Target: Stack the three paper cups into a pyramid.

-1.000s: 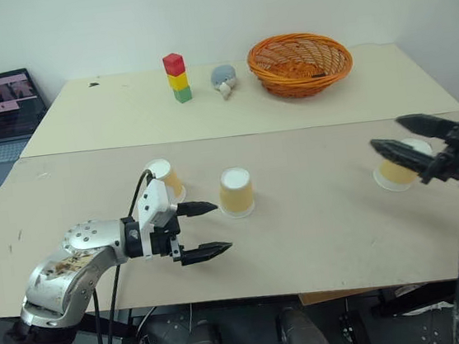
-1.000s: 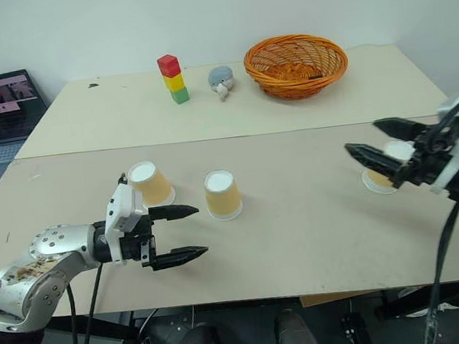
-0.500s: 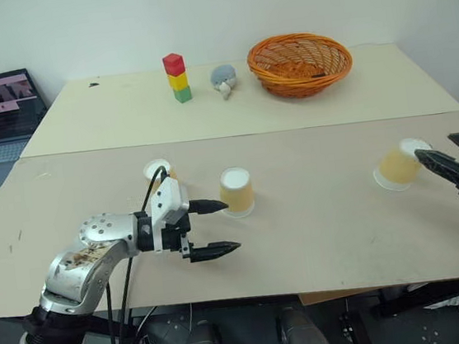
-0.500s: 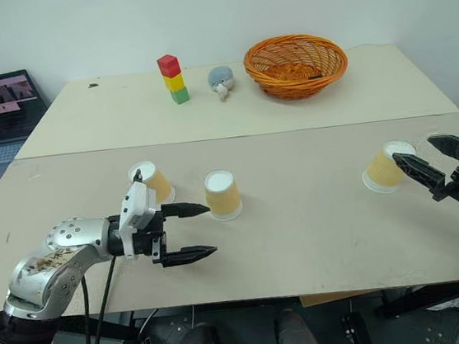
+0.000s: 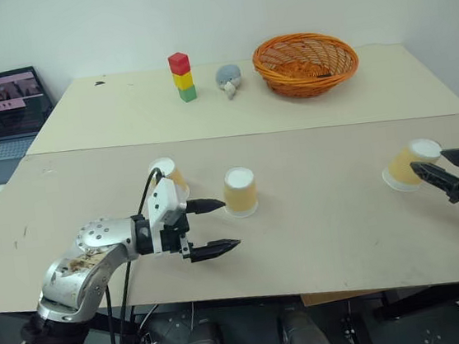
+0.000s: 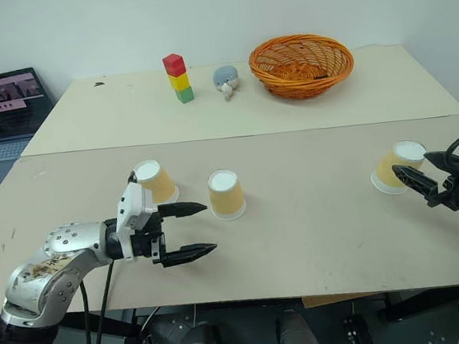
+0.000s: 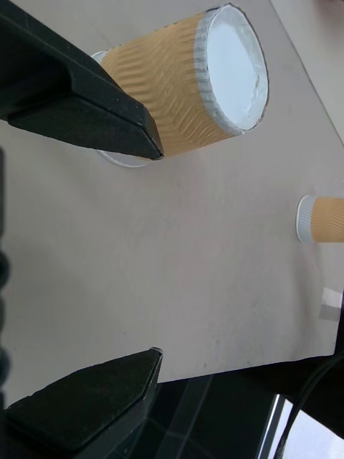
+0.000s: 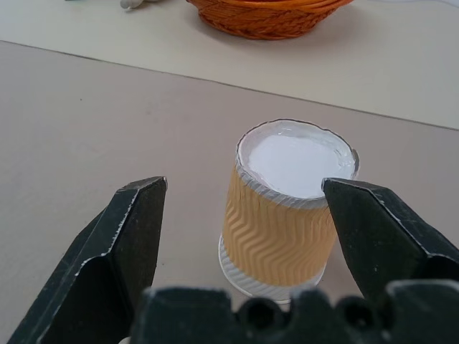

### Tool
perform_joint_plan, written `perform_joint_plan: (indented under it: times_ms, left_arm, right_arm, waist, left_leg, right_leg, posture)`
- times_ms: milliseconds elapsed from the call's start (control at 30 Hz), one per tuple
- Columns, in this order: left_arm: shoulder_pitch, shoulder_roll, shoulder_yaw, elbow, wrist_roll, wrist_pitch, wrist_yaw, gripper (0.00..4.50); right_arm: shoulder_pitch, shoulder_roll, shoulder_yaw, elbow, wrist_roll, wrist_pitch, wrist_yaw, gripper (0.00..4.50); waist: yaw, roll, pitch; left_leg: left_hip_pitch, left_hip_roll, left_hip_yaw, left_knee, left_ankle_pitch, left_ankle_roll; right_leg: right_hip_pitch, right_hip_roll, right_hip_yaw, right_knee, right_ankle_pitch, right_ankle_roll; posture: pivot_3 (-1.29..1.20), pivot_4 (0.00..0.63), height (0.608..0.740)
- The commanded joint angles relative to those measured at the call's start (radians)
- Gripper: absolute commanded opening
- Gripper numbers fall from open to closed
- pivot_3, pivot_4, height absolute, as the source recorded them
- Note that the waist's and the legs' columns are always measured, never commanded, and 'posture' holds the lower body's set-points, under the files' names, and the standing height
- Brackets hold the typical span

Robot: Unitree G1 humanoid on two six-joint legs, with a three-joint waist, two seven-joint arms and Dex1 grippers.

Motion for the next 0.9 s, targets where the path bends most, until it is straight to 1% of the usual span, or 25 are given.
perform_joint_plan:
  times_ms: [33,167,267,467,500,633,900]
  left_arm:
    - [0.001,0.002,0.028,-0.039,-0.025,0.009,0.01,4.5]
    - [0.002,0.004,0.038,-0.035,-0.035,0.017,0.012,4.5]
    - [-0.005,0.001,0.037,-0.025,-0.035,0.017,0.012,4.5]
    - [-0.024,-0.008,0.029,-0.011,-0.034,0.016,0.02,4.5]
    - [-0.024,-0.008,0.029,-0.011,-0.035,0.016,0.021,4.5]
    - [-0.012,-0.004,0.037,-0.02,-0.041,0.019,0.027,4.5]
    - [0.006,0.002,0.05,-0.042,-0.058,0.034,0.047,4.5]
  right_arm:
    - [-0.037,-0.036,-0.06,-0.022,0.043,-0.013,0.004,4.08]
    - [-0.079,-0.048,-0.145,-0.026,0.138,0.032,0.002,4.08]
    - [-0.061,-0.061,-0.159,0.004,0.128,0.023,0.007,4.08]
    - [-0.004,-0.04,-0.098,0.033,0.073,-0.021,0.004,4.08]
    - [-0.004,-0.035,-0.081,0.04,0.062,-0.028,-0.001,4.3]
    - [-0.008,-0.022,-0.019,0.067,0.013,-0.068,-0.016,4.3]
    - [-0.048,-0.039,-0.001,0.161,-0.001,-0.112,0.008,4.3]
  waist:
    - [0.001,0.0,0.0]
    - [0.002,0.0,0.0]
    - [0.006,0.0,0.0]
    - [0.006,-0.001,0.0]
    - [0.005,0.0,0.0]
    - [0.0,0.0,-0.001]
    - [0.005,0.0,-0.001]
  left_leg:
    - [0.0,0.0,0.0,0.0,0.0,0.0]
    - [0.0,0.0,0.0,0.0,0.0,0.0]
    - [0.0,0.0,0.0,0.0,0.0,0.0]
    - [0.0,0.0,0.001,0.0,0.0,0.0]
    - [0.0,0.0,0.001,0.0,0.0,0.0]
    - [0.001,0.0,0.002,0.0,0.0,0.0]
    - [0.0,0.0,0.002,0.0,0.0,0.0]
  right_leg:
    - [0.0,0.0,0.0,0.0,0.0,0.0]
    - [0.0,0.0,0.0,0.0,0.0,0.0]
    - [0.0,0.0,0.0,0.0,0.0,0.0]
    - [0.0,-0.001,0.001,0.0,0.0,0.0]
    - [0.0,-0.001,0.001,0.0,0.0,0.0]
    - [0.0,0.0,0.001,0.0,0.0,0.0]
    - [0.0,0.0,0.001,0.0,0.0,0.0]
  posture:
    - [0.0,0.15,0.638]
    - [0.0,0.15,0.638]
    - [0.0,0.15,0.638]
    - [0.0,0.15,0.638]
    - [0.0,0.15,0.638]
    - [0.0,0.15,0.638]
    - [0.0,0.15,0.638]
